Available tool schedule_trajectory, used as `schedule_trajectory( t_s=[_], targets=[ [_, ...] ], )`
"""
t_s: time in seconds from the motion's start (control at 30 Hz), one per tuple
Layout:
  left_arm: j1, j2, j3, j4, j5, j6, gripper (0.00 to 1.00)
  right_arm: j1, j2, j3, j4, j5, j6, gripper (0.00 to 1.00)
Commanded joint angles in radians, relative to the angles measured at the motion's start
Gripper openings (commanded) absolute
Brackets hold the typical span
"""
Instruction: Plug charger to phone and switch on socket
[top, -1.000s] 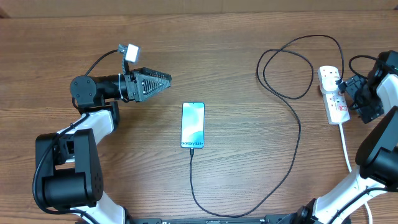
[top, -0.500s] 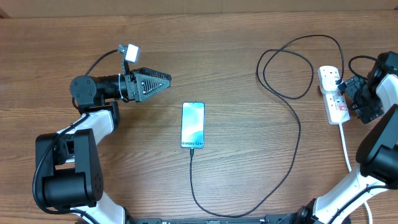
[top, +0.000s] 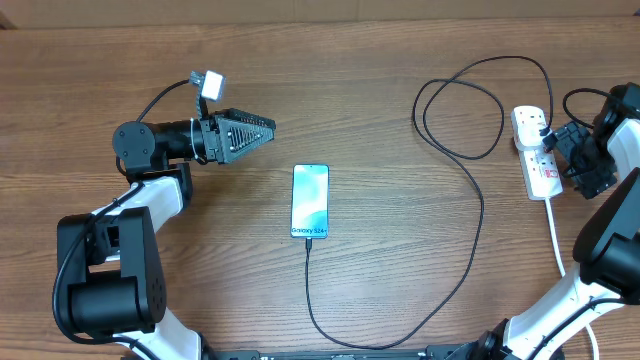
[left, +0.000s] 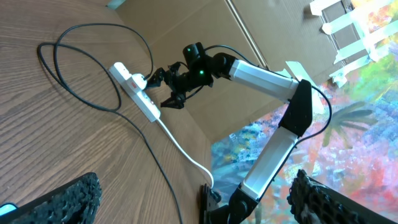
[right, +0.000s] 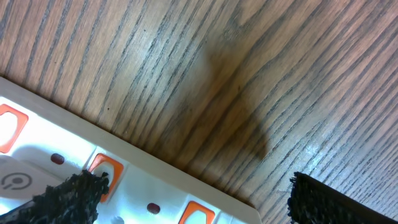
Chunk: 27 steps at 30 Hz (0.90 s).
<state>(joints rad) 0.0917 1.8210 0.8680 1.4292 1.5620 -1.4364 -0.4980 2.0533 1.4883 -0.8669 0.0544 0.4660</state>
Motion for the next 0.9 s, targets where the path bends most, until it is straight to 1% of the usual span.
schedule_trajectory(
  t_s=[0.0,0.4,0.53,0.7,0.87],
  targets=[
    [0.000,-0.023,0.004,0.007,0.018,0.024,1.00,0.027,0.035,0.003,-0.013,-0.113,-0.052,1.00],
    [0.000,-0.023,0.004,0.007,0.018,0.024,1.00,0.027,0.035,-0.008,-0.010,-0.109,-0.052,1.00],
    [0.000,-0.023,0.004,0.007,0.018,0.024,1.00,0.018,0.035,0.001,-0.079,-0.109,-0.052,1.00],
    [0.000,-0.023,0.004,0.007,0.018,0.024,1.00,-0.017,0.034,0.064,-0.160,-0.101,-0.052,1.00],
    [0.000,-0.023,0.004,0.007,0.018,0.024,1.00,-0.047,0.034,0.067,-0.105,-0.098,-0.051,1.00]
  ],
)
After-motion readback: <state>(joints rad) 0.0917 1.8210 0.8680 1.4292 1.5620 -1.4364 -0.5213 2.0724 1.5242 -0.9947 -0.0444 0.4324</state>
